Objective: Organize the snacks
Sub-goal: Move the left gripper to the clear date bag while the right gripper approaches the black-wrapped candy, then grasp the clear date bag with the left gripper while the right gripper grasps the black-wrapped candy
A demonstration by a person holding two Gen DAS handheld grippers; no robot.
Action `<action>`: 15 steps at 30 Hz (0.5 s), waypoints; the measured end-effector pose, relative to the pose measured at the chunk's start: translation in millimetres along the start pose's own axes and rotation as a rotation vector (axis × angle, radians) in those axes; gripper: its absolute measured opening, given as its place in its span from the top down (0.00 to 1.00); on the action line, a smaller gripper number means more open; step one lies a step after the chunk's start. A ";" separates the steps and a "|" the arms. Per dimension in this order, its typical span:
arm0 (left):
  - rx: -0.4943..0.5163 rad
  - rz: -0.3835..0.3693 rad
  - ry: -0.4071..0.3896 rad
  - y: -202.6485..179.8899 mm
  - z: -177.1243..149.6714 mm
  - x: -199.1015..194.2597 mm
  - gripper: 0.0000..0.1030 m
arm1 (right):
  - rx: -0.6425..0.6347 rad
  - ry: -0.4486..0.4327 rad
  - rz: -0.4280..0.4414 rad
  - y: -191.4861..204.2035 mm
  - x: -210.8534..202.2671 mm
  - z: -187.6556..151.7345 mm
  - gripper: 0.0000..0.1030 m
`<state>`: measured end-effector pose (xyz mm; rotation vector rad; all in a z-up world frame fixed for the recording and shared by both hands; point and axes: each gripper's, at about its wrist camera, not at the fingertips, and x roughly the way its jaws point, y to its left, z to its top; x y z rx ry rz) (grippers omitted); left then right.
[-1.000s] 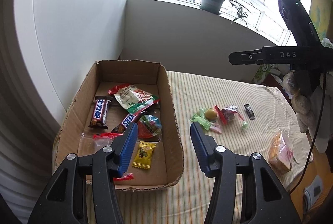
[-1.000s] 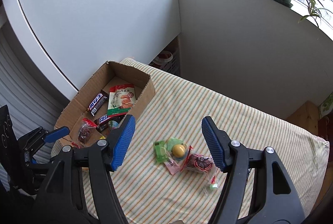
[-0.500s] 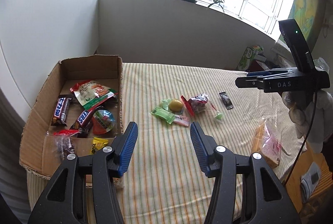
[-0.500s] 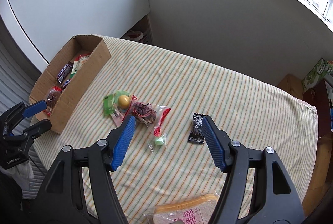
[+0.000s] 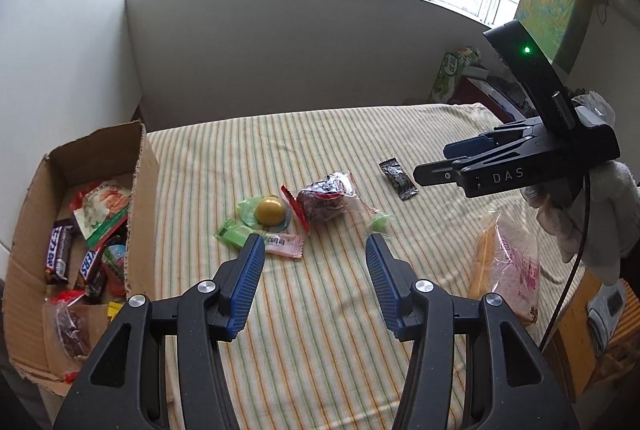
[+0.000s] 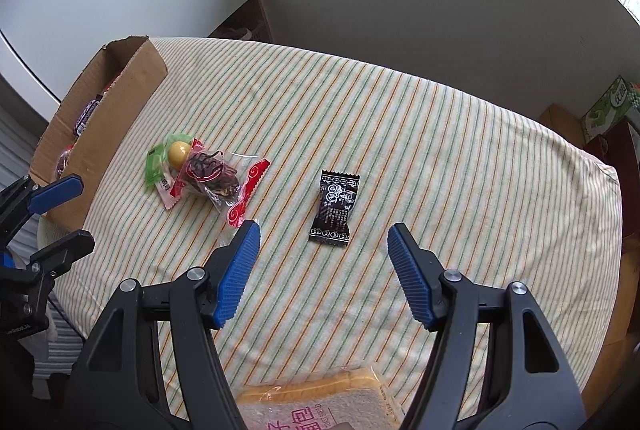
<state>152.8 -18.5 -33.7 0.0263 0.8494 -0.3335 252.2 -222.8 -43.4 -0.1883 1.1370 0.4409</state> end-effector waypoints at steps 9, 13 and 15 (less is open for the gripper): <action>0.063 -0.025 0.070 -12.9 35.5 48.0 0.50 | 0.045 0.032 0.058 -17.8 21.0 5.0 0.33; 0.075 -0.027 0.116 -14.0 45.9 67.2 0.50 | 0.058 0.047 0.082 -23.8 29.5 7.6 0.33; 0.096 -0.014 0.129 -14.9 48.7 74.1 0.50 | 0.070 0.051 0.091 -26.9 32.4 8.8 0.33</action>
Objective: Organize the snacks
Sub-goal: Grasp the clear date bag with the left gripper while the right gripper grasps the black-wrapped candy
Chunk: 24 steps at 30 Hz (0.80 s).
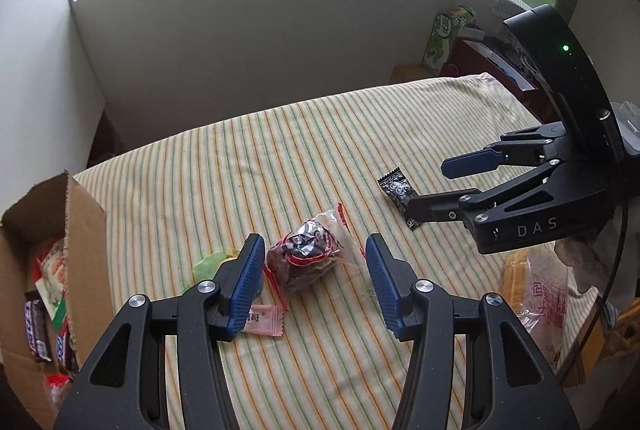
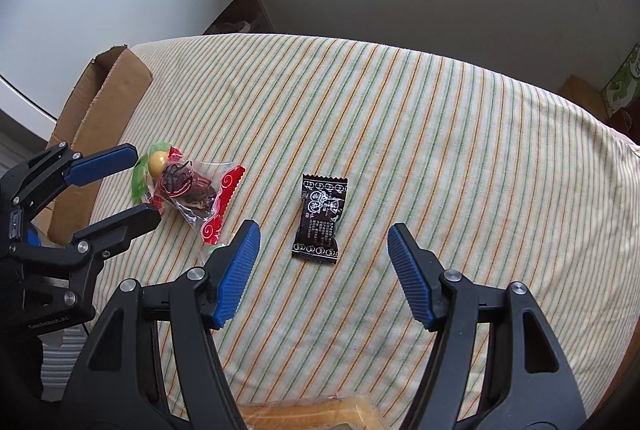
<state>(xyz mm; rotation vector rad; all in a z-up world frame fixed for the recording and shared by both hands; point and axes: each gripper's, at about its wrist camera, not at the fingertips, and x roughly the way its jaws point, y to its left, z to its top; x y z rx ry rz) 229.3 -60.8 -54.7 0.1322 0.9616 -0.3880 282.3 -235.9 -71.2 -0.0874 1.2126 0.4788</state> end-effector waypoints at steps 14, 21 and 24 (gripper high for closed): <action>0.181 0.058 0.083 -15.6 2.9 35.6 0.50 | 0.025 0.024 0.031 -2.1 16.9 12.5 0.36; 0.178 0.045 0.092 -18.2 1.5 48.6 0.50 | 0.024 0.042 0.004 4.6 32.4 18.6 0.46; 0.150 0.020 0.094 -11.5 1.0 46.3 0.50 | 0.009 0.043 -0.019 10.1 36.5 21.6 0.47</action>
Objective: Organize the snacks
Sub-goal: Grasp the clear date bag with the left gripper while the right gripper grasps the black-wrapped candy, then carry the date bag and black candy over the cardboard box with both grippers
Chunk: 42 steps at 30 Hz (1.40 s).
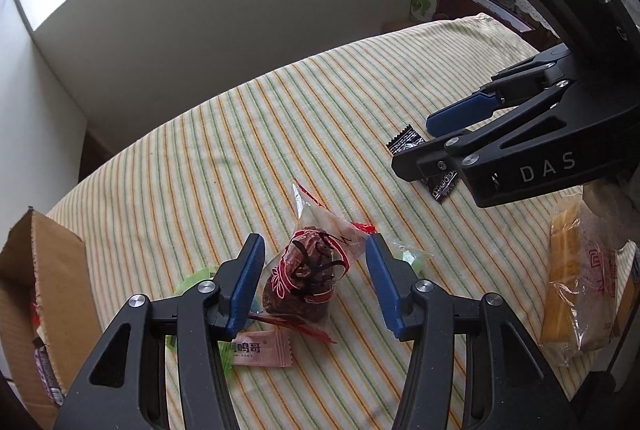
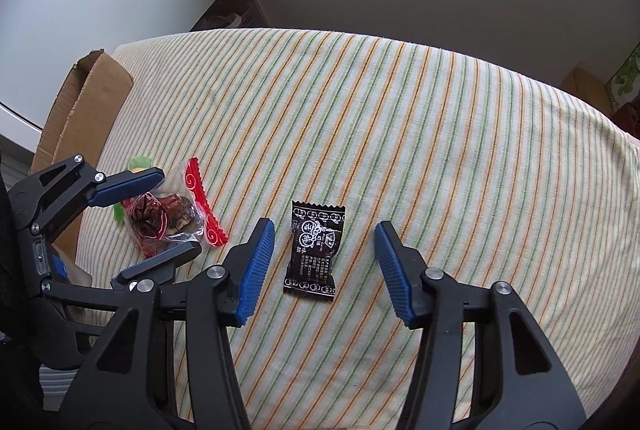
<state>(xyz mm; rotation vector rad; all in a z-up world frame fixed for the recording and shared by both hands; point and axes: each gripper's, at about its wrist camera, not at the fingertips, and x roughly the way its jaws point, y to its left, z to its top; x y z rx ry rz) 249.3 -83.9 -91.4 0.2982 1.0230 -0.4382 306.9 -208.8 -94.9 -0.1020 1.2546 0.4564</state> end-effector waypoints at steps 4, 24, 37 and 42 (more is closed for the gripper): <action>0.002 0.006 -0.002 3.6 -6.1 -2.3 0.53 | -0.037 0.000 -0.048 11.4 4.9 1.3 0.52; -0.111 -0.047 -0.062 11.8 -19.2 -37.3 0.75 | -0.064 -0.047 -0.093 21.9 -14.6 -11.8 0.74; -0.166 -0.046 -0.182 30.5 -36.8 -108.6 0.75 | -0.113 -0.129 -0.053 60.3 -74.7 -20.9 0.74; -0.209 -0.021 -0.218 48.4 -52.9 -133.7 0.75 | -0.145 -0.158 -0.010 91.6 -91.2 -22.4 0.74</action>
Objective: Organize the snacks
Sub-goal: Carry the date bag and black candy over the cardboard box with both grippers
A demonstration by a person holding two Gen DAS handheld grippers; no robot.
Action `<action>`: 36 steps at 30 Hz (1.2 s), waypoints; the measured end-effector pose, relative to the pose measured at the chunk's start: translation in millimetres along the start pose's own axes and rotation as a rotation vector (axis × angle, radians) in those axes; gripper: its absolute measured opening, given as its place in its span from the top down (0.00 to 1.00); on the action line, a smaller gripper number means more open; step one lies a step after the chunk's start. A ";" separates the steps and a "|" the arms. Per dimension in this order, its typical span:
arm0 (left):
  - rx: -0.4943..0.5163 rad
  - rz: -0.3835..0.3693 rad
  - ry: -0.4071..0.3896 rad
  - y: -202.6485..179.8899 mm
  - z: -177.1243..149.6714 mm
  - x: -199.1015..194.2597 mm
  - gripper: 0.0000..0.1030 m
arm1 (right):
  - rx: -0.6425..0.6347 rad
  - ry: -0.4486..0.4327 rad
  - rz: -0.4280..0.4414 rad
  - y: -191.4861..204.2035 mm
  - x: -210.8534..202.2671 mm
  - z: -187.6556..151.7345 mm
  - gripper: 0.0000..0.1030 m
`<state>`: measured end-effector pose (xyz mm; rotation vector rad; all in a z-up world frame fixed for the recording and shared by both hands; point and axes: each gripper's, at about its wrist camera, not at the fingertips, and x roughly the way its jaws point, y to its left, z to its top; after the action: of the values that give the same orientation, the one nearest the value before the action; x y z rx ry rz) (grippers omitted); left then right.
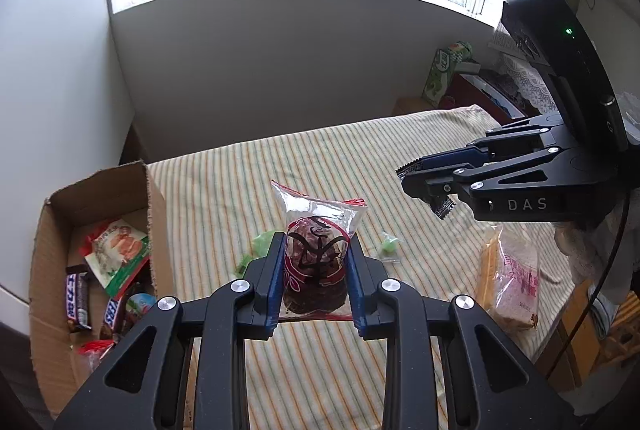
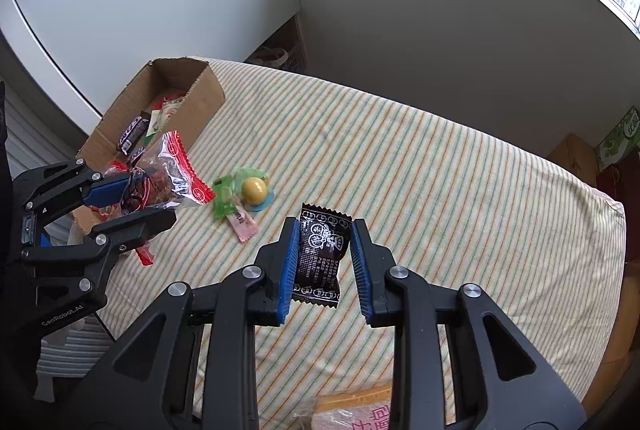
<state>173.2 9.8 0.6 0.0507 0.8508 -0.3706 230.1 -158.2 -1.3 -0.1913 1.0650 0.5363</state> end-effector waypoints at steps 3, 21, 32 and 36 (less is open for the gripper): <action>-0.027 0.024 -0.013 15.9 -7.2 -14.3 0.75 | -0.026 -0.007 0.021 21.5 -2.9 4.4 0.74; -0.206 0.174 -0.042 110.1 -62.9 -68.8 0.75 | -0.160 0.002 0.149 147.9 22.8 42.5 0.74; -0.294 0.212 -0.035 149.8 -83.6 -75.3 0.74 | -0.234 0.039 0.201 207.8 49.6 48.7 0.73; -0.310 0.209 -0.033 155.7 -84.9 -74.4 0.73 | -0.248 0.035 0.203 217.6 52.6 50.6 0.65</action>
<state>120.0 193.8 -16.4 -0.1527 0.8530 -0.0414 179.1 65.6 0.1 -0.3127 1.0562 0.8518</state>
